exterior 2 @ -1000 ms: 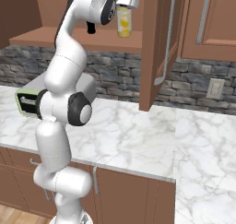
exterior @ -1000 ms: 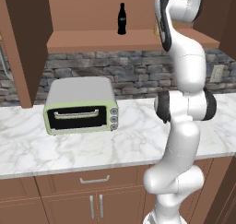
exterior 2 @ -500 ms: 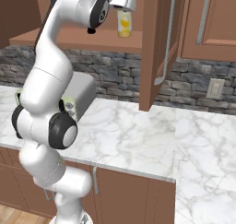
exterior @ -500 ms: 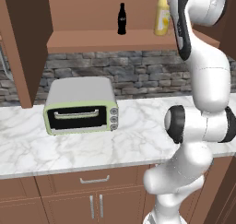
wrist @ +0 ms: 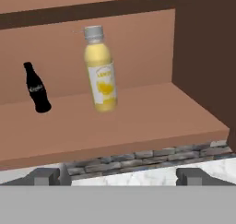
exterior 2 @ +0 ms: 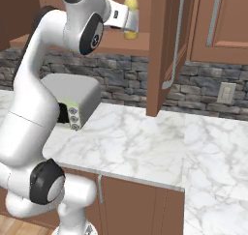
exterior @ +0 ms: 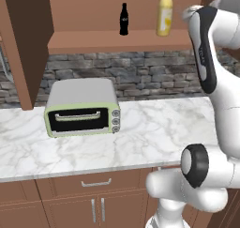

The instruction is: Sort all alcoholic drinks to one cabinet, and non-alcoholic drinks to the other.

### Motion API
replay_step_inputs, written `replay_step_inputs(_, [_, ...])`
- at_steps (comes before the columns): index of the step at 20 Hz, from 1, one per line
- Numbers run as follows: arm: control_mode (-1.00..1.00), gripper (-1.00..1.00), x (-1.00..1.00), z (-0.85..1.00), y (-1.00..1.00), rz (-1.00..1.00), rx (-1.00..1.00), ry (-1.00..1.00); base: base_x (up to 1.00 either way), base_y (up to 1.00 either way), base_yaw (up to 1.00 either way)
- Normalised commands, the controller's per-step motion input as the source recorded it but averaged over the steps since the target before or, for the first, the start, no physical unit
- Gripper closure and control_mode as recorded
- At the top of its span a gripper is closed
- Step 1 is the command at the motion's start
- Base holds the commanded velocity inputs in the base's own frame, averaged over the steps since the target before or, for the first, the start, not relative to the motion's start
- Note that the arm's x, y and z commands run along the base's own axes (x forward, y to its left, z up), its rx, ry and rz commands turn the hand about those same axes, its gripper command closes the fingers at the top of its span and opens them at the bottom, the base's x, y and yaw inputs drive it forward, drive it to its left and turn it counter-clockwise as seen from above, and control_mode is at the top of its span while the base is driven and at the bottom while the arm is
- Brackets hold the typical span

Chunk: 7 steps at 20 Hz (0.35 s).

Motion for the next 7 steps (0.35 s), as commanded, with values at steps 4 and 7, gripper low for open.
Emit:
replay_step_inputs(4, [-1.00,-1.00,-1.00,-0.38,0.04,0.00,0.00,0.00,0.00,0.00,0.00])
replay_step_inputs(7, [-1.00,-1.00,-1.00,-0.51,0.08,0.00,0.00,0.00,0.00,0.00,0.00])
